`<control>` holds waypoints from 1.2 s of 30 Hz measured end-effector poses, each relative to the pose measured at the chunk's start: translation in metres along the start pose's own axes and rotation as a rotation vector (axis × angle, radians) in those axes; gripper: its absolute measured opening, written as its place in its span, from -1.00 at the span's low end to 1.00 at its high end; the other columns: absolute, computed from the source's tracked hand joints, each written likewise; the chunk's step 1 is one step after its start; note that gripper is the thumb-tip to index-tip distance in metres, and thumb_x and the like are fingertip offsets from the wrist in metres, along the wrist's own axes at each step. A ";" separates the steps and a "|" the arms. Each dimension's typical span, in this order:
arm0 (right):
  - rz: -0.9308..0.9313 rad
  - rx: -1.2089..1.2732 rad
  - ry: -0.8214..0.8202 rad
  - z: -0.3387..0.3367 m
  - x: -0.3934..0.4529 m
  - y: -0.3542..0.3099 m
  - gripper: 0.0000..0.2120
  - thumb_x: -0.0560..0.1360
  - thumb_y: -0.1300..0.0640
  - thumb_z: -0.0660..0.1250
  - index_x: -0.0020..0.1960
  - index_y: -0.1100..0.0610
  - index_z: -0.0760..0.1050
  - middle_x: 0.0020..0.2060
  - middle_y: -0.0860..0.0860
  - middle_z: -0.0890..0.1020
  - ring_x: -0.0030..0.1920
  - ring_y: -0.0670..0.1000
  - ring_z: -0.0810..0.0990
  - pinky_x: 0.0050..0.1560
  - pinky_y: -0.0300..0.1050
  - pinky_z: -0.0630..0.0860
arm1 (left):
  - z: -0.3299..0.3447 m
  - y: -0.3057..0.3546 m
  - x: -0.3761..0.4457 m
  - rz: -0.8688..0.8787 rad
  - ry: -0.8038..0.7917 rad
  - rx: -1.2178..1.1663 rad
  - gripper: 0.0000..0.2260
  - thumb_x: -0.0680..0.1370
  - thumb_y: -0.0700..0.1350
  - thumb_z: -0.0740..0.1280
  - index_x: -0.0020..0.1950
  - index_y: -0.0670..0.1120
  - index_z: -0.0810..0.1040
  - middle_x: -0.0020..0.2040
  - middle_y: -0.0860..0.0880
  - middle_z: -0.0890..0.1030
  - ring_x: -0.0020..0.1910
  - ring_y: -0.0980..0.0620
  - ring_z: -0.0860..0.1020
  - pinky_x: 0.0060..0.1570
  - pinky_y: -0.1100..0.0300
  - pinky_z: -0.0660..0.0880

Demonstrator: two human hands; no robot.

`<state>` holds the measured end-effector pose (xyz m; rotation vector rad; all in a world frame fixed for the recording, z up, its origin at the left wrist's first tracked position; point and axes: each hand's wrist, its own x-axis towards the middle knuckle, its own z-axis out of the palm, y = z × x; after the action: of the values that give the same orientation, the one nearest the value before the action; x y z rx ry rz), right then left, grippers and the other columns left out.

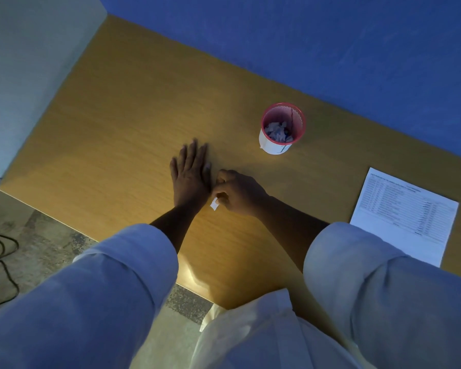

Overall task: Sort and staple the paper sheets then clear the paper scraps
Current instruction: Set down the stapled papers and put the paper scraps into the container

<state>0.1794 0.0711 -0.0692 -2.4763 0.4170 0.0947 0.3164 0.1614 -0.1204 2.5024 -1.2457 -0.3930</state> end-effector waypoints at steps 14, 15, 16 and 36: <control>-0.096 -0.066 0.407 -0.027 -0.003 0.011 -0.89 0.50 0.19 0.34 -0.04 0.20 0.61 -0.10 0.09 0.60 -0.16 0.05 0.57 -0.33 -0.13 0.49 | -0.007 0.000 0.002 0.001 -0.109 0.005 -0.52 0.69 0.09 -0.08 0.62 0.10 -0.06 0.63 0.00 -0.12 0.60 -0.02 -0.21 0.55 -0.11 -0.19; -0.094 -0.079 0.492 -0.034 -0.002 0.011 -0.90 0.50 0.21 0.34 -0.06 0.21 0.60 -0.11 0.10 0.60 -0.14 0.07 0.57 -0.31 -0.11 0.50 | -0.007 0.000 0.002 0.003 -0.112 0.001 -0.52 0.69 0.09 -0.08 0.62 0.09 -0.06 0.63 0.00 -0.12 0.60 -0.02 -0.21 0.54 -0.11 -0.20; -0.086 -0.089 0.569 -0.042 -0.002 0.011 -0.91 0.49 0.22 0.34 -0.08 0.22 0.60 -0.13 0.10 0.60 -0.13 0.08 0.56 -0.29 -0.08 0.50 | -0.008 0.001 0.002 0.006 -0.115 -0.003 -0.52 0.69 0.09 -0.08 0.62 0.09 -0.06 0.63 -0.01 -0.12 0.60 -0.03 -0.21 0.54 -0.12 -0.20; 0.431 -0.328 0.776 -0.097 -0.028 0.052 -0.81 0.47 0.22 0.36 0.06 0.16 0.64 0.01 0.12 0.61 0.03 0.18 0.58 -0.25 -0.08 0.56 | -0.020 0.019 0.010 -0.062 -0.253 0.015 -0.49 0.70 -0.02 -0.01 0.62 0.03 -0.12 0.62 -0.08 -0.23 0.58 -0.14 -0.27 0.51 -0.20 -0.23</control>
<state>0.1331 -0.0178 -0.0157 -2.6128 1.3455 -0.6939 0.3163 0.1462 -0.0954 2.5697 -1.2651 -0.7383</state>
